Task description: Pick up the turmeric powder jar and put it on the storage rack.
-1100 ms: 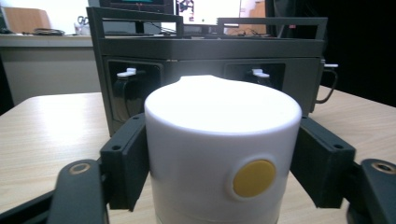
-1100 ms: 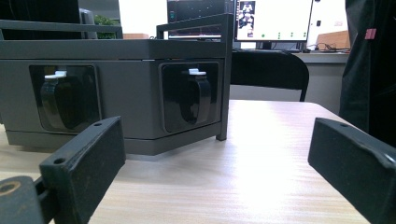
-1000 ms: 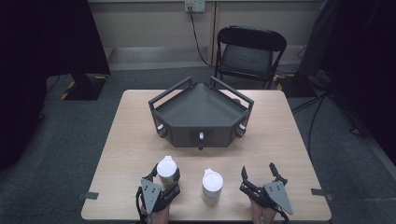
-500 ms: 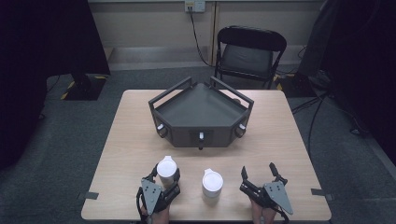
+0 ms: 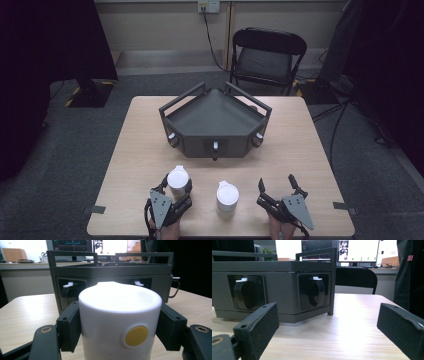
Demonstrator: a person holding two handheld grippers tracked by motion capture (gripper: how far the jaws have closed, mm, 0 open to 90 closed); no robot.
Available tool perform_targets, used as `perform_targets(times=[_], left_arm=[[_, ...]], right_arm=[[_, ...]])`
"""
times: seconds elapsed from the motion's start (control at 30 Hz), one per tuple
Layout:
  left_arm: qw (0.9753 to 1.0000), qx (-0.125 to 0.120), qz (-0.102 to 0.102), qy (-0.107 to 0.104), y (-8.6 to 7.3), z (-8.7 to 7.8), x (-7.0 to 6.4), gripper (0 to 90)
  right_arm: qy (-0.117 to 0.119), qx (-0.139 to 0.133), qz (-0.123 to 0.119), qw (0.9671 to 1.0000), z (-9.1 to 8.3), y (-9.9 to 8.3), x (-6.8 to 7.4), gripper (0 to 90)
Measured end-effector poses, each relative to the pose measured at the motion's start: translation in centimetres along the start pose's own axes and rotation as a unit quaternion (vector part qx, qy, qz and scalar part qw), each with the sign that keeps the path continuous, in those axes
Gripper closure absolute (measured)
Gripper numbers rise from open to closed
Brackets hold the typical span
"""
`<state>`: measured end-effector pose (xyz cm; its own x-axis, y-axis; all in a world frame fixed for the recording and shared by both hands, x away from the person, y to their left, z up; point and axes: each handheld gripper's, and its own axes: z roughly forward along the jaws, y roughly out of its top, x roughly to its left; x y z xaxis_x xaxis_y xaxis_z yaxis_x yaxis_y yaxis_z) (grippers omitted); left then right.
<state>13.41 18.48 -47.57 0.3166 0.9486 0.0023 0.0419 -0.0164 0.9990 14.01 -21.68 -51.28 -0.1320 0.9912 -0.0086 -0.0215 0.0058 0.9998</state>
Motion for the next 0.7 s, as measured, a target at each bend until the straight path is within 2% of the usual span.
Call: perform_targets(times=[0.23, 0.37, 0.7], left_arm=[[1.0000, 0.001, 0.001, -0.007, 0.4, 0.2, 0.2, 30.6], [0.9998, -0.002, 0.002, -0.019, 0.7, 0.3, 0.7, 30.6], [0.9996, -0.009, 0.011, -0.025, 1.4, 0.7, 1.0, 30.6]], right_arm=[[0.000, 0.000, 0.000, 1.0000, 0.0, 0.0, 0.0, 2.8], [0.000, 0.000, 0.000, 1.0000, 0.0, 0.0, 0.0, 2.8], [0.000, 0.000, 0.000, 1.0000, 0.0, 0.0, 0.0, 2.8]])
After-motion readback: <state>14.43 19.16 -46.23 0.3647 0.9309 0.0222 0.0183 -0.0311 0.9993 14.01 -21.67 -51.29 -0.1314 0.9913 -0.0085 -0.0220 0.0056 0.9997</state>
